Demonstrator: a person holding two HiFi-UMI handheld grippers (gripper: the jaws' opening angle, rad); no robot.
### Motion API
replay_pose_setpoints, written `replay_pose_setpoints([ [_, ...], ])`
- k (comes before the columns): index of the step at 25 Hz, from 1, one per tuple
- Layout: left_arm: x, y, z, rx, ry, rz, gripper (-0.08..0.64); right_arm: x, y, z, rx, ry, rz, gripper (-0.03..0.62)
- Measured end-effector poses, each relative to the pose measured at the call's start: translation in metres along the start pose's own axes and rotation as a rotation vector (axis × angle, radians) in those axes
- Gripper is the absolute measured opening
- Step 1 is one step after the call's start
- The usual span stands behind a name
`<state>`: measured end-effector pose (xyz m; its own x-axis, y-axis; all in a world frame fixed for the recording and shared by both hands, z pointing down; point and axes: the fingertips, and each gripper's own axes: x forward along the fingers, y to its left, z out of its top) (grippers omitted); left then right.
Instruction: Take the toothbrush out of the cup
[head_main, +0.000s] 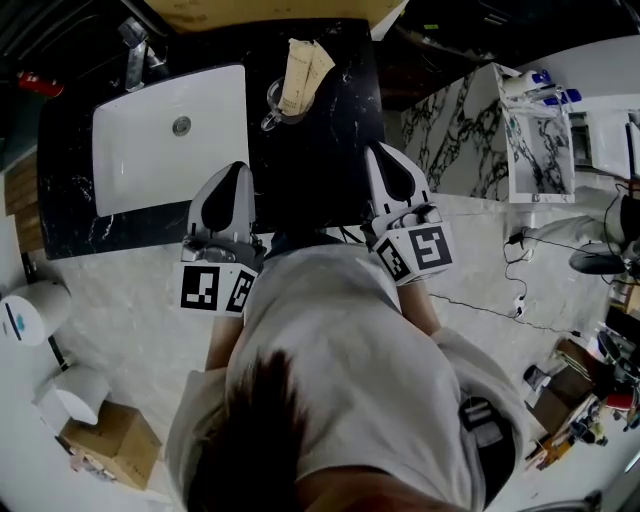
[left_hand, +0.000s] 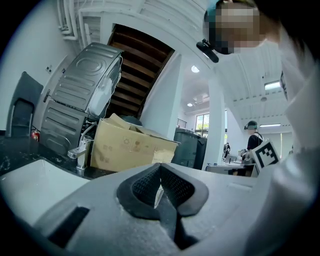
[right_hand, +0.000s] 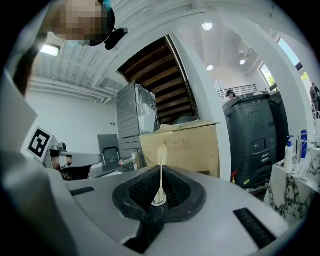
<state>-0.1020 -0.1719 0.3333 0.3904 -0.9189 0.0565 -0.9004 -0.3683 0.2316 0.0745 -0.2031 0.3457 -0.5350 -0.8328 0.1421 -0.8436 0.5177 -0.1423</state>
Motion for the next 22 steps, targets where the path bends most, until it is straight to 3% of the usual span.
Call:
replay_pose_setpoints([
  [8, 0.007, -0.005, -0.010, -0.006, -0.004, 0.045, 0.015, 0.007, -0.013, -0.007, 0.001, 0.010, 0.037, 0.017],
  [22, 0.010, 0.001, 0.001, -0.001, -0.012, 0.009, 0.015, 0.017, 0.000, 0.002, 0.003, -0.005, 0.027, 0.017],
])
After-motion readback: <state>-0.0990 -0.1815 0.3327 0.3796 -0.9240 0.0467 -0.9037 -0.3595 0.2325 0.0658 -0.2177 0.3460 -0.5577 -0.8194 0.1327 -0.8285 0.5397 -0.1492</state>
